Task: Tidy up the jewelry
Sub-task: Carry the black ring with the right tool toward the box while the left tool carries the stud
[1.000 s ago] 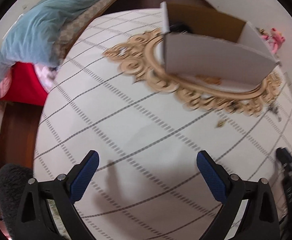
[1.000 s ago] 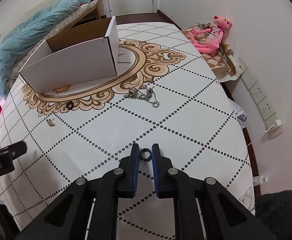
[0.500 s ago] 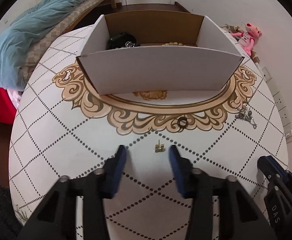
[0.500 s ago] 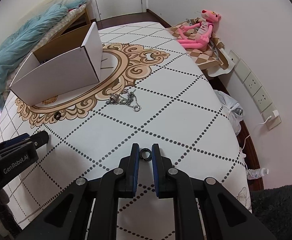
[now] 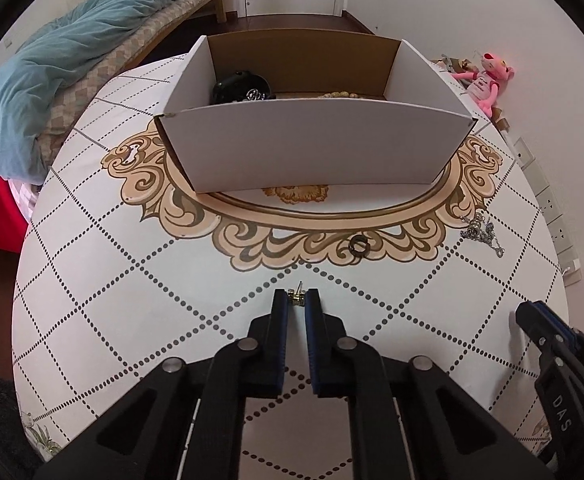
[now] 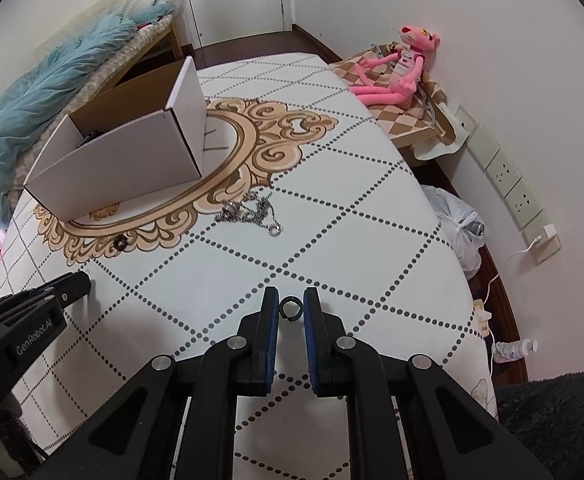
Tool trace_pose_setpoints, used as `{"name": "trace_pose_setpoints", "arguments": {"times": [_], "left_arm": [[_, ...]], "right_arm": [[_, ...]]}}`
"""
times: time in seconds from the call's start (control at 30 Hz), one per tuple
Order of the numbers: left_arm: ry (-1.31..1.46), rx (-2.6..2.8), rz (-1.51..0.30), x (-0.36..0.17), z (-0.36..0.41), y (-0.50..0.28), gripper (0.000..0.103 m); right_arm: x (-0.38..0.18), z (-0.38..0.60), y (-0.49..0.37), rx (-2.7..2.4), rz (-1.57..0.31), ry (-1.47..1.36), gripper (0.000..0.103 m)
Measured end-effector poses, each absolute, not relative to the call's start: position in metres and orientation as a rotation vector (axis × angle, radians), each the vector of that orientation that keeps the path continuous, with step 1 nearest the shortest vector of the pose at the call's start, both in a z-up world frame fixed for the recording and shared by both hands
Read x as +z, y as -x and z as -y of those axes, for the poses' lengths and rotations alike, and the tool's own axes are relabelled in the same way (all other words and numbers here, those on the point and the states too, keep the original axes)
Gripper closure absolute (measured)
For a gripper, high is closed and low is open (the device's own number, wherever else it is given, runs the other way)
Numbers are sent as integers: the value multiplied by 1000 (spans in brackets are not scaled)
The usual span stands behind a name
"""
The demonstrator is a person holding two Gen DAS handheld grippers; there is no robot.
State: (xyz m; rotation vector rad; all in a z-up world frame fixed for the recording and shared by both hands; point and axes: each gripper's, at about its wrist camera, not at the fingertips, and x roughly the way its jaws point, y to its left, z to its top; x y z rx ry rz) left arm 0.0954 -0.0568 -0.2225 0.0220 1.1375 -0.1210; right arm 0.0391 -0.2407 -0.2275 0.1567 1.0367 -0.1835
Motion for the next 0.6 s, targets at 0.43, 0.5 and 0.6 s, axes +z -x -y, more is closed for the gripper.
{"name": "trace_pose_setpoints", "arguments": {"times": [0.43,0.5,0.6], "left_arm": [[31,-180,-1002,-147,39,-92,97],[67,-204,-979,-124,31,-100,97],[103,-226,-959,-101,20,-116,97]], "right_arm": [[-173,231,-46,-109,-935,-192,90],[-157,227,-53,-82,-912,-201,90],[-134,220,-71,-23,-879,-219,90]]}}
